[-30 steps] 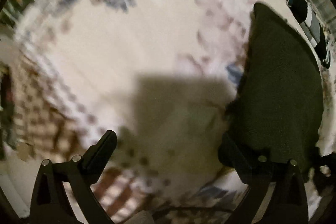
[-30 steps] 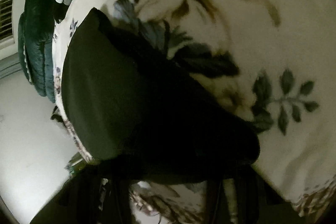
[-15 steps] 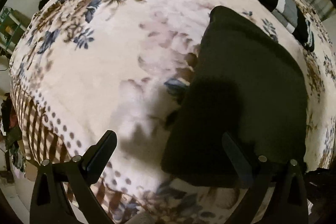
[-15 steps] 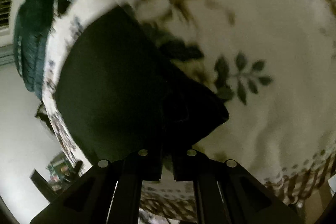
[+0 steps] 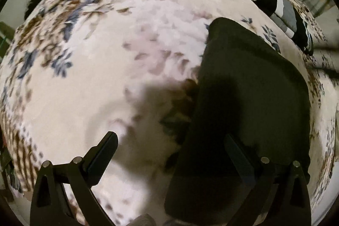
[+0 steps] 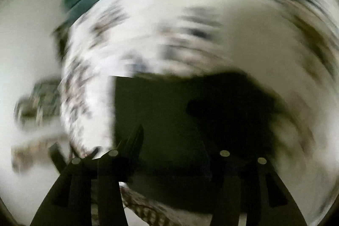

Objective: Fold small clothes

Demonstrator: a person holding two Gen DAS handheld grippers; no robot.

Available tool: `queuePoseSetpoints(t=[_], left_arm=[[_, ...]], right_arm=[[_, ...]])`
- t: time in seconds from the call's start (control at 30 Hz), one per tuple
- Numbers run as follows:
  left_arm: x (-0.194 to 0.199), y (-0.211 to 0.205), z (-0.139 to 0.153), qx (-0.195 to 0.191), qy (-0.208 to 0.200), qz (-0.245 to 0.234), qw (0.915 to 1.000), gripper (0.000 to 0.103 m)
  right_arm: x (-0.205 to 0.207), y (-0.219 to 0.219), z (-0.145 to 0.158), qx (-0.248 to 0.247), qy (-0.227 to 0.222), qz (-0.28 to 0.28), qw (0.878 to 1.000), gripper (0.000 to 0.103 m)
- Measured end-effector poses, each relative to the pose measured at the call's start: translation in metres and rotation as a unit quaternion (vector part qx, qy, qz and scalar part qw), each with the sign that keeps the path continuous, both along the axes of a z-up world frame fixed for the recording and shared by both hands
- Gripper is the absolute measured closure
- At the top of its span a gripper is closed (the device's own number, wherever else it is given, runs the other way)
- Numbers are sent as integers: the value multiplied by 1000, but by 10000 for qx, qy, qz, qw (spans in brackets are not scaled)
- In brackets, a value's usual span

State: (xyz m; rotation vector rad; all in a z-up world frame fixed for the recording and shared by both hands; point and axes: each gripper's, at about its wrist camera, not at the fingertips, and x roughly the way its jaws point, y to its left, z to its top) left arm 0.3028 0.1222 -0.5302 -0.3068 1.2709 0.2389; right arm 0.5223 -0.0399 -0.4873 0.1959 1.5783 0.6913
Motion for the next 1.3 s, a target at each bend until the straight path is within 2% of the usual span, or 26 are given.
queuePoseSetpoints(t=[0.07, 0.13, 0.2, 0.23, 0.27, 0.4, 0.5, 0.6, 0.67, 0.73, 0.83, 0.93, 1.0, 1.13, 1.3], left_arm=[[6, 1, -5, -52, 10, -63, 10000, 1], [8, 4, -9, -137, -17, -91, 9999, 0], [8, 6, -12, -230, -16, -83, 9997, 0], [8, 7, -14, -291, -27, -61, 9996, 0], [7, 9, -15, -352, -31, -28, 9994, 0], [3, 17, -21, -669, -40, 145, 9976, 0], [2, 20, -21, -806, 37, 215, 9965, 0], [4, 21, -10, -715, 10, 136, 9974, 0], [8, 21, -1, -568, 31, 83, 9983, 0], [11, 20, 8, -508, 36, 38, 9987, 0], [16, 17, 15, -506, 132, 54, 9986, 0], [17, 10, 22, -432, 162, 89, 9989, 0], [18, 3, 27, -310, 171, 42, 9994, 0], [26, -20, 31, 55, 208, -199, 9996, 0], [50, -29, 31, 464, 182, -228, 9985, 0]], right_arm=[[24, 54, -12, -175, -45, 631, 9978, 51], [45, 108, -38, -299, 356, 1227, 9914, 51], [51, 137, -61, -444, 709, 1627, 9831, 51], [55, 149, -67, -480, 751, 1782, 9799, 64], [56, 150, -69, -503, 722, 1757, 9805, 97], [68, 152, -79, -664, 642, 1418, 9856, 99], [67, 156, -94, -692, 822, 1385, 9845, 98], [72, 122, -82, -214, 1184, 890, 9887, 91], [75, 71, -54, -71, 812, 358, 9960, 58], [68, 11, -29, -252, 333, -131, 9990, 49], [47, -71, -20, -601, 216, -821, 9946, 49], [11, -156, -31, -742, 491, -1562, 9837, 48], [-6, -190, -45, -654, 682, -1869, 9778, 48], [-24, -213, -72, -135, 777, -2084, 9749, 48], [-18, -192, -116, 238, 958, -2078, 9732, 49]])
